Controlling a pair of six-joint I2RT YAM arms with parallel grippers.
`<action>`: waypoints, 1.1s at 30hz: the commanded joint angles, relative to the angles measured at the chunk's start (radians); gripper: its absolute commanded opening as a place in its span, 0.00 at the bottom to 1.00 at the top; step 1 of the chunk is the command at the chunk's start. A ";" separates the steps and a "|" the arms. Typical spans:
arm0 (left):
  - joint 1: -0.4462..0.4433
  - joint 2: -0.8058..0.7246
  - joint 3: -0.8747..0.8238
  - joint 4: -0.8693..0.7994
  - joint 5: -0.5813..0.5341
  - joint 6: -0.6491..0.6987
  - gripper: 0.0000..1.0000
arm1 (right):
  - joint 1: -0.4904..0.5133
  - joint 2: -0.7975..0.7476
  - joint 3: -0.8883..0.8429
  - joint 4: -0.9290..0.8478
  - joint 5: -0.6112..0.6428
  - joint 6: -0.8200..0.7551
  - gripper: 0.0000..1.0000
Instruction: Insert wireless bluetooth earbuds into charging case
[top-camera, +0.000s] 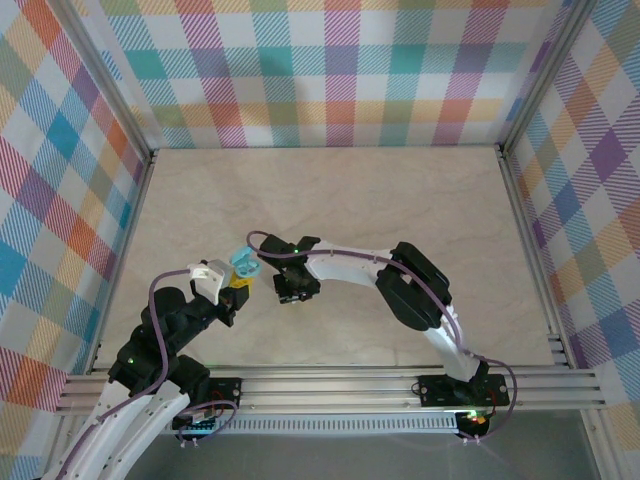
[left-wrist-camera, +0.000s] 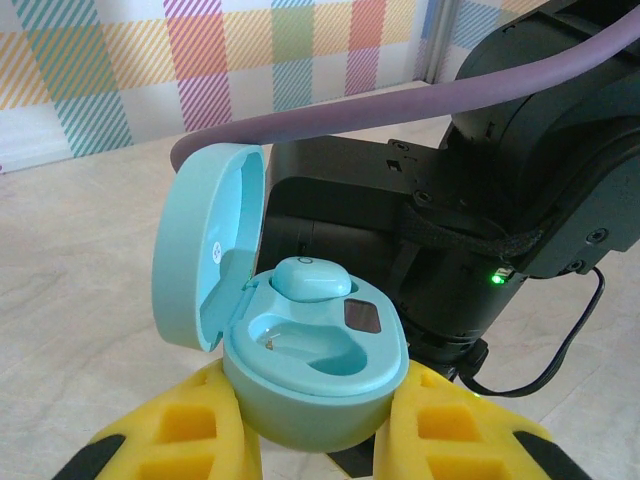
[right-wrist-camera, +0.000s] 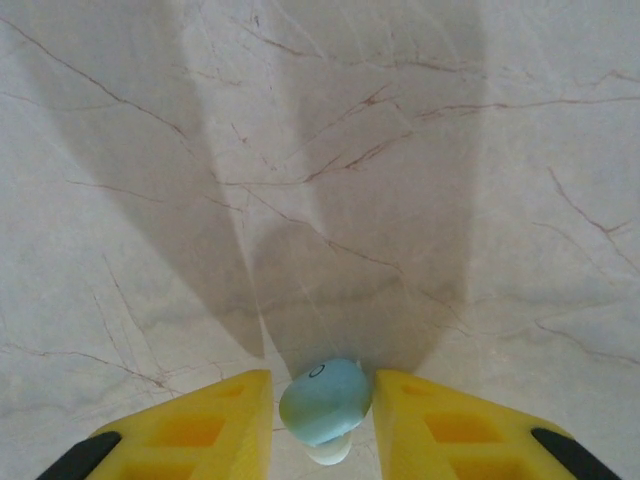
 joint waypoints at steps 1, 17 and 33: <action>-0.010 -0.003 -0.013 0.010 0.004 0.000 0.08 | 0.005 0.037 0.031 -0.001 0.008 -0.015 0.32; -0.010 0.005 -0.021 0.045 0.020 -0.005 0.08 | -0.085 -0.145 -0.158 0.112 0.009 -0.043 0.24; -0.010 0.031 -0.062 0.141 0.076 -0.018 0.08 | -0.237 -0.432 -0.365 0.236 -0.054 -0.071 0.21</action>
